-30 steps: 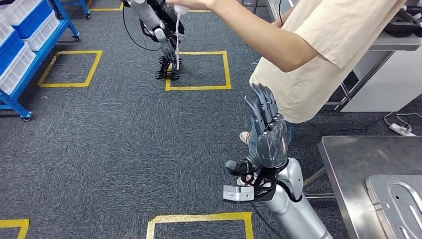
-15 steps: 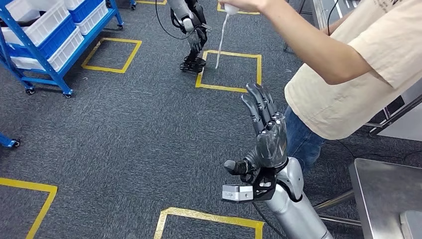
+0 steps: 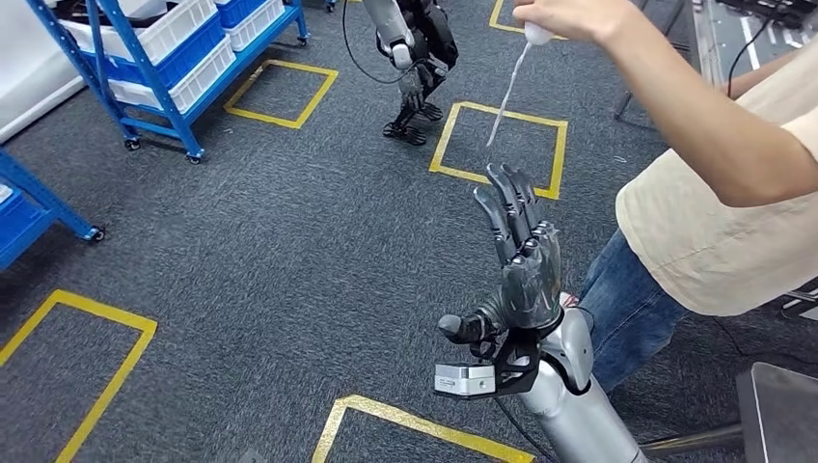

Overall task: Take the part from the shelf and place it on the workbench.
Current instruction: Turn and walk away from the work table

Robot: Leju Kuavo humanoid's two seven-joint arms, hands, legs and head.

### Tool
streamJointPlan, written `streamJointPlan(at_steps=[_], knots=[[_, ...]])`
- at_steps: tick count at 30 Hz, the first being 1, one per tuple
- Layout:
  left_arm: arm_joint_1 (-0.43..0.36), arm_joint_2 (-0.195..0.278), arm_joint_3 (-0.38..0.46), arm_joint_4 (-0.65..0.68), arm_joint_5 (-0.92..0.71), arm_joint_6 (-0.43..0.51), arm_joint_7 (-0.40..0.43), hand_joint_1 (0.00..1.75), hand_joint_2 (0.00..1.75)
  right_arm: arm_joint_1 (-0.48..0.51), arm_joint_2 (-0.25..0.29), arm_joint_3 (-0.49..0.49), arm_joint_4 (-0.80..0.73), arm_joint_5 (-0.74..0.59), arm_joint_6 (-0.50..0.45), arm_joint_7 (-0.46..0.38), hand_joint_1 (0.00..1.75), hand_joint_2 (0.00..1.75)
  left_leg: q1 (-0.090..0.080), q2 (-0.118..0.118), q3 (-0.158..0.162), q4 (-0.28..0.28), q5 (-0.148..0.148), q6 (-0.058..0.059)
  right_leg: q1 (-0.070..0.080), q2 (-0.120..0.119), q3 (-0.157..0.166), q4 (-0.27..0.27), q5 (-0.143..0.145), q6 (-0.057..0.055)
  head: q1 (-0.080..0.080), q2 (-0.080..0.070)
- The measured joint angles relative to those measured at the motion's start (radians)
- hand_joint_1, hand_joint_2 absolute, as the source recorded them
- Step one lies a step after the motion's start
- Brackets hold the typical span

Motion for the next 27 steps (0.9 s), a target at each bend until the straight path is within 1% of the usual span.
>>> streamJointPlan(at_steps=[1, 2, 3, 4, 5, 6, 7, 8, 9, 10, 11, 12, 13, 14, 15, 17, 18, 19, 20, 21, 22, 23, 24, 25, 26, 27], knots=[[0.001, 0.0, 0.001, 0.0, 0.0, 0.001, 0.0, 0.0, 0.0, 0.002, -0.001, 0.0, -0.005, 0.002, -0.002, 0.0, 0.0, 0.0, 0.002, -0.012, -0.003, -0.002, 0.003, -0.008, 0.001, -0.01, 0.001, -0.004, 0.001, -0.003, 0.0, 0.0], [0.003, 0.0, 0.002, 0.0, -0.001, 0.002, 0.0, 0.0, 0.0, 0.003, -0.001, 0.0, -0.009, 0.003, -0.005, 0.0, 0.0, 0.0, 0.004, -0.014, -0.005, -0.002, 0.004, -0.014, 0.0, -0.023, 0.004, -0.008, 0.004, -0.007, 0.0, 0.0], [0.005, 0.0, 0.003, 0.0, -0.001, 0.002, 0.0, 0.0, 0.0, 0.005, -0.001, 0.0, -0.013, 0.005, -0.007, 0.001, 0.0, 0.0, 0.002, 0.0, -0.01, 0.007, -0.003, -0.019, -0.002, -0.036, 0.008, -0.013, 0.007, -0.013, -0.001, 0.0], [0.005, -0.001, 0.004, 0.0, -0.001, 0.002, 0.0, 0.0, 0.0, 0.007, -0.001, 0.0, -0.017, 0.006, -0.009, 0.001, 0.0, 0.0, 0.0, 0.024, -0.023, 0.034, -0.022, -0.022, -0.004, -0.05, 0.011, -0.019, 0.009, -0.018, -0.001, 0.0], [0.003, -0.001, 0.004, 0.0, -0.001, 0.002, -0.001, 0.0, 0.0, 0.011, -0.002, 0.0, -0.019, 0.007, -0.01, 0.001, 0.0, 0.0, 0.0, 0.056, -0.045, 0.083, -0.05, -0.024, -0.004, -0.065, 0.013, -0.022, 0.01, -0.023, -0.002, 0.0], [0.001, -0.002, 0.004, 0.0, -0.001, 0.002, -0.001, 0.0, 0.0, 0.015, -0.002, 0.0, -0.021, 0.007, -0.011, 0.001, 0.0, 0.0, -0.001, 0.082, -0.075, 0.145, -0.082, -0.027, -0.002, -0.08, 0.014, -0.023, 0.009, -0.026, -0.002, 0.0], [0.0, -0.002, 0.004, 0.0, -0.001, 0.002, -0.001, 0.0, 0.0, 0.02, -0.002, 0.0, -0.022, 0.007, -0.011, 0.001, 0.0, 0.0, -0.001, 0.095, -0.104, 0.209, -0.11, -0.029, 0.0, -0.096, 0.014, -0.022, 0.008, -0.028, -0.002, 0.0], [0.001, -0.002, 0.004, 0.0, -0.002, 0.002, -0.001, 0.0, 0.0, 0.025, -0.003, 0.0, -0.022, 0.007, -0.012, 0.001, 0.0, 0.0, 0.0, 0.102, -0.123, 0.252, -0.123, -0.031, 0.001, -0.111, 0.014, -0.021, 0.007, -0.029, -0.002, 0.0], [0.003, -0.002, 0.004, 0.0, -0.002, 0.002, -0.001, 0.0, 0.0, 0.029, -0.003, 0.0, -0.022, 0.008, -0.012, 0.001, 0.0, 0.0, 0.0, 0.106, -0.125, 0.263, -0.118, -0.032, 0.002, -0.125, 0.014, -0.019, 0.005, -0.029, -0.002, 0.0], [0.006, -0.001, 0.004, 0.0, -0.003, 0.002, -0.001, 0.0, 0.0, 0.032, -0.003, 0.0, -0.023, 0.008, -0.013, 0.001, 0.0, 0.0, 0.0, 0.111, -0.107, 0.234, -0.097, -0.032, 0.002, -0.138, 0.014, -0.017, 0.003, -0.028, -0.002, 0.0], [0.007, -0.001, 0.004, 0.0, -0.003, 0.002, -0.002, 0.0, 0.0, 0.035, -0.003, 0.0, -0.025, 0.009, -0.013, 0.001, 0.0, 0.0, -0.001, 0.123, -0.071, 0.173, -0.066, -0.029, 0.002, -0.15, 0.014, -0.014, -0.001, -0.026, -0.002, 0.0], [0.007, 0.0, 0.004, 0.0, -0.003, 0.002, -0.002, 0.0, 0.0, 0.036, -0.003, 0.0, -0.027, 0.009, -0.013, 0.001, 0.0, 0.0, -0.004, 0.144, -0.034, 0.106, -0.044, -0.025, 0.004, -0.161, 0.015, -0.011, -0.005, -0.023, -0.002, 0.0], [0.007, 0.0, 0.005, 0.0, -0.003, 0.002, -0.004, 0.0, 0.0, 0.037, -0.003, 0.0, -0.029, 0.009, -0.013, 0.001, 0.0, 0.0, -0.008, 0.16, -0.004, 0.051, -0.028, -0.019, 0.007, -0.171, 0.015, -0.007, -0.009, -0.019, -0.002, 0.0], [0.006, 0.0, 0.005, 0.0, -0.003, 0.001, -0.005, 0.0, 0.0, 0.038, -0.003, 0.0, -0.031, 0.009, -0.014, 0.001, 0.0, 0.0, -0.013, 0.171, 0.013, 0.018, -0.023, -0.013, 0.01, -0.18, 0.015, -0.005, -0.012, -0.015, -0.002, 0.0], [0.006, 0.0, 0.005, 0.0, -0.003, 0.001, -0.005, 0.0, 0.0, 0.039, -0.004, -0.001, -0.032, 0.009, -0.014, 0.001, 0.0, 0.0, -0.017, 0.172, 0.016, 0.008, -0.026, -0.007, 0.012, -0.188, 0.016, -0.004, -0.014, -0.011, -0.001, 0.0], [0.011, 0.001, 0.006, 0.0, -0.002, 0.0, -0.006, 0.0, 0.0, 0.04, -0.004, -0.001, -0.033, 0.009, -0.014, 0.001, 0.0, 0.0, -0.017, 0.152, 0.014, 0.004, -0.021, 0.003, 0.013, -0.201, 0.019, -0.006, -0.017, -0.003, -0.001, 0.0], [0.013, 0.001, 0.006, 0.0, -0.001, -0.001, -0.006, 0.0, 0.0, 0.04, -0.004, -0.001, -0.034, 0.009, -0.015, 0.001, 0.0, 0.0, -0.015, 0.142, 0.016, -0.001, -0.018, 0.009, 0.011, -0.191, 0.02, -0.001, -0.023, 0.002, -0.001, 0.0], [0.013, 0.002, 0.007, 0.0, 0.001, -0.002, -0.006, 0.0, 0.0, 0.04, -0.004, -0.002, -0.035, 0.008, -0.016, 0.001, 0.0, 0.0, -0.012, 0.134, 0.017, -0.005, -0.015, 0.015, 0.008, -0.17, 0.014, 0.016, -0.038, 0.007, -0.001, 0.0], [0.012, 0.002, 0.009, 0.0, 0.003, -0.003, -0.006, 0.0, 0.0, 0.041, -0.005, -0.003, -0.037, 0.008, -0.018, 0.002, 0.0, 0.0, -0.01, 0.125, 0.019, -0.009, -0.012, 0.021, 0.005, -0.142, -0.002, 0.053, -0.063, 0.012, 0.0, 0.0], [0.01, 0.002, 0.012, 0.0, 0.005, -0.004, -0.007, 0.0, 0.0, 0.043, -0.006, -0.004, -0.038, 0.008, -0.021, 0.002, 0.0, 0.0, -0.01, 0.116, 0.018, -0.01, -0.011, 0.024, 0.002, -0.114, -0.029, 0.109, -0.093, 0.015, 0.0, 0.0], [0.009, 0.002, 0.015, 0.0, 0.006, -0.004, -0.007, 0.0, 0.0, 0.047, -0.007, -0.006, -0.038, 0.008, -0.022, 0.002, 0.0, 0.0, -0.01, 0.106, 0.017, -0.01, -0.01, 0.026, 0.001, -0.099, -0.062, 0.175, -0.124, 0.017, -0.001, 0.0], [0.008, 0.002, 0.018, 0.0, 0.006, -0.005, -0.007, 0.0, 0.0, 0.052, -0.009, -0.008, -0.038, 0.007, -0.023, 0.002, 0.0, 0.0, -0.01, 0.094, 0.016, -0.01, -0.01, 0.028, 0.001, -0.092, -0.091, 0.232, -0.143, 0.018, -0.001, 0.0], [0.009, 0.002, 0.019, 0.0, 0.005, -0.005, -0.007, 0.0, 0.0, 0.056, -0.01, -0.009, -0.038, 0.007, -0.024, 0.002, 0.0, 0.0, -0.01, 0.082, 0.016, -0.009, -0.01, 0.028, 0.0, -0.09, -0.108, 0.261, -0.143, 0.019, -0.001, 0.0], [0.01, 0.002, 0.02, 0.0, 0.004, -0.006, -0.007, 0.0, 0.0, 0.06, -0.011, -0.009, -0.038, 0.007, -0.025, 0.002, 0.0, 0.0, -0.01, 0.069, 0.016, -0.009, -0.009, 0.027, 0.0, -0.089, -0.107, 0.253, -0.124, 0.019, -0.001, 0.0], [0.011, 0.002, 0.021, 0.0, 0.002, -0.006, -0.007, 0.0, 0.0, 0.061, -0.012, -0.01, -0.038, 0.007, -0.025, 0.002, 0.0, 0.0, -0.01, 0.057, 0.017, -0.008, -0.009, 0.027, -0.002, -0.084, -0.088, 0.208, -0.089, 0.017, -0.001, 0.0], [0.011, 0.003, 0.021, 0.0, 0.0, -0.006, -0.007, 0.0, 0.0, 0.062, -0.012, -0.01, -0.038, 0.007, -0.025, 0.002, 0.0, 0.0, -0.009, 0.045, 0.017, -0.007, -0.009, 0.025, -0.004, -0.066, -0.059, 0.141, -0.051, 0.015, -0.001, 0.0]])
